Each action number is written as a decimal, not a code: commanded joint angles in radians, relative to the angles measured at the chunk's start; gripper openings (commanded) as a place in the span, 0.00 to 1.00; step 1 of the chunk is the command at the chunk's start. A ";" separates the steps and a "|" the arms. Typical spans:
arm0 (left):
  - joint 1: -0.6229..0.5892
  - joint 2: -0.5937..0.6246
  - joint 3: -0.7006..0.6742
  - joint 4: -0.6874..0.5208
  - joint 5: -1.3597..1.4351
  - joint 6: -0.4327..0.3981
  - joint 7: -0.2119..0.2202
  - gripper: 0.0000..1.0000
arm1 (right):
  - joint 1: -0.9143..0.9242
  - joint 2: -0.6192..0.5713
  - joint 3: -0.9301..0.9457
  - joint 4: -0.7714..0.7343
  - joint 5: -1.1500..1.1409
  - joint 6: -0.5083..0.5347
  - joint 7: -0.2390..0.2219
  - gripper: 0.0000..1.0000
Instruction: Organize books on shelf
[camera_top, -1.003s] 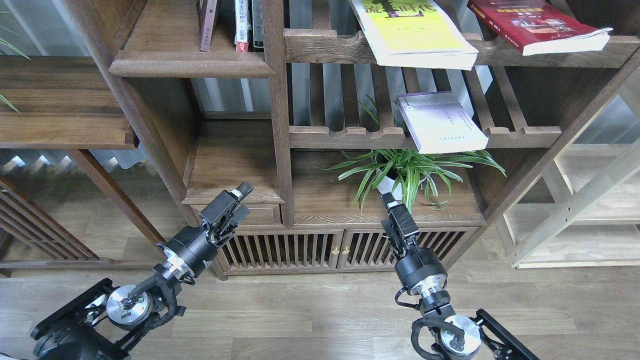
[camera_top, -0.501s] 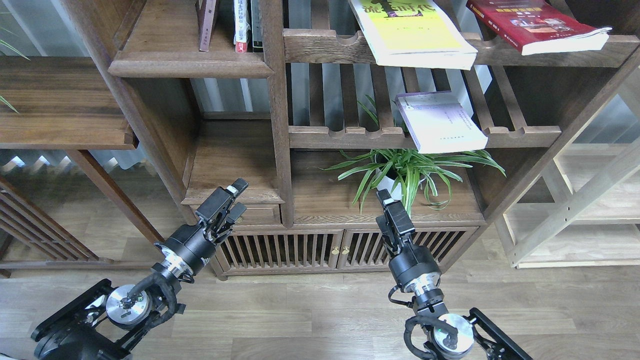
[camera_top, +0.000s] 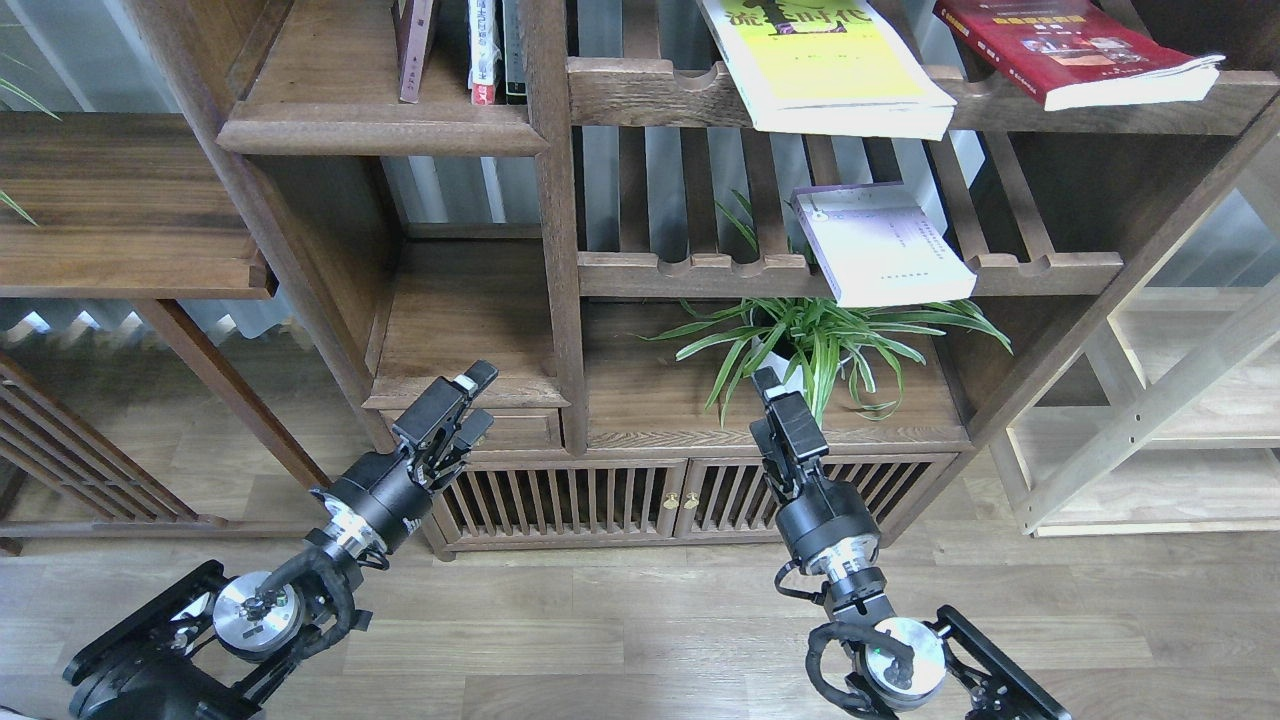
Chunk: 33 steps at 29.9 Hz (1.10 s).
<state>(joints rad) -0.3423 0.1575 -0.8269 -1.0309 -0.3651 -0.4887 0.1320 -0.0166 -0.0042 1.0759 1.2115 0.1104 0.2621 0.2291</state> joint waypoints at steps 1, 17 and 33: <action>0.006 0.001 0.000 0.002 0.000 0.000 0.000 0.99 | 0.000 0.001 0.001 -0.006 0.000 0.005 -0.001 1.00; 0.014 0.001 -0.017 0.015 -0.002 0.000 0.000 0.99 | 0.037 0.004 0.004 -0.047 0.003 0.039 -0.004 1.00; 0.020 0.007 -0.029 0.015 -0.026 0.000 -0.006 0.99 | 0.047 0.001 0.009 -0.060 0.011 0.039 -0.005 1.00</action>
<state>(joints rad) -0.3223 0.1616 -0.8545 -1.0157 -0.3899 -0.4887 0.1270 0.0292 -0.0028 1.0830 1.1581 0.1207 0.3018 0.2244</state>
